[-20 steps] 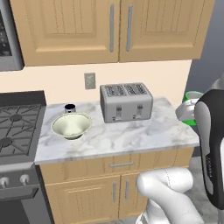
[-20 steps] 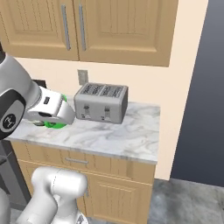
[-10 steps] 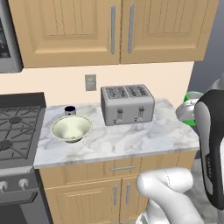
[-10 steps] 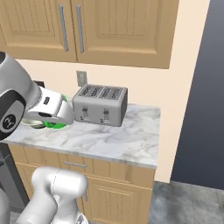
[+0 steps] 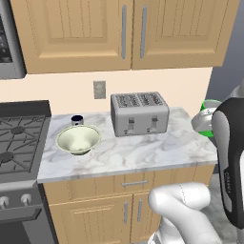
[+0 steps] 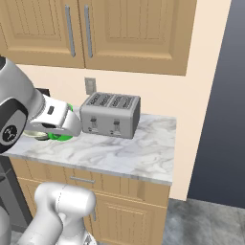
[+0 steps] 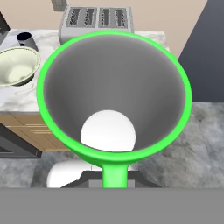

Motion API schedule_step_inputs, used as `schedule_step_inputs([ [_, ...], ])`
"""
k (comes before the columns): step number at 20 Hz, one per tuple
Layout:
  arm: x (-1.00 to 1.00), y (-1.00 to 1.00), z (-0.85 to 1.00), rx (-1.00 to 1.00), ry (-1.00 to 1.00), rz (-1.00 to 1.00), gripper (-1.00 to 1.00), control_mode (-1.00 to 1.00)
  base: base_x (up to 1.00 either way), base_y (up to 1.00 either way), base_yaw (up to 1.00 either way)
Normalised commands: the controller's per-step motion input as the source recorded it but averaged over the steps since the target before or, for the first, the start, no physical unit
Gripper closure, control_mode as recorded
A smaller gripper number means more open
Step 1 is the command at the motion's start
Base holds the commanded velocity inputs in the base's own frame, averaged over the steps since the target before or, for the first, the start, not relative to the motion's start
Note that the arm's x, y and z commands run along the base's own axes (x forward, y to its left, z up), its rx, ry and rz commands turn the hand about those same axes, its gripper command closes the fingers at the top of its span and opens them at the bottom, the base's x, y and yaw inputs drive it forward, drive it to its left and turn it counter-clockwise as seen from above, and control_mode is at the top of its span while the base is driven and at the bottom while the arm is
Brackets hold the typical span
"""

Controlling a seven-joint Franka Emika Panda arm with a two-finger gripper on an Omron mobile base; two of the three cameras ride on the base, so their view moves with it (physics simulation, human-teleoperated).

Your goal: Clear the mugs and bowl far away from the sink.

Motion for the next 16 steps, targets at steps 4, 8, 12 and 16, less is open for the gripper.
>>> schedule_step_inputs([
  [4, 0.00, 0.00, 0.00, 0.00, 0.00, 0.00, 1.00, 1.00, 0.05, -0.12, 0.00],
  [8, 0.00, -0.05, -0.03, 0.01, 0.00, 0.00, 1.00, -1.00, 0.01, -0.09, 0.00],
  [12, 0.01, -0.14, -0.40, 0.08, 0.00, 0.02, 1.00, -1.00, 0.00, 0.00, 0.00],
  [16, 0.20, -0.17, -0.52, 0.06, 0.00, 0.06, 1.00, -1.00, 0.00, 0.00, 0.00],
])
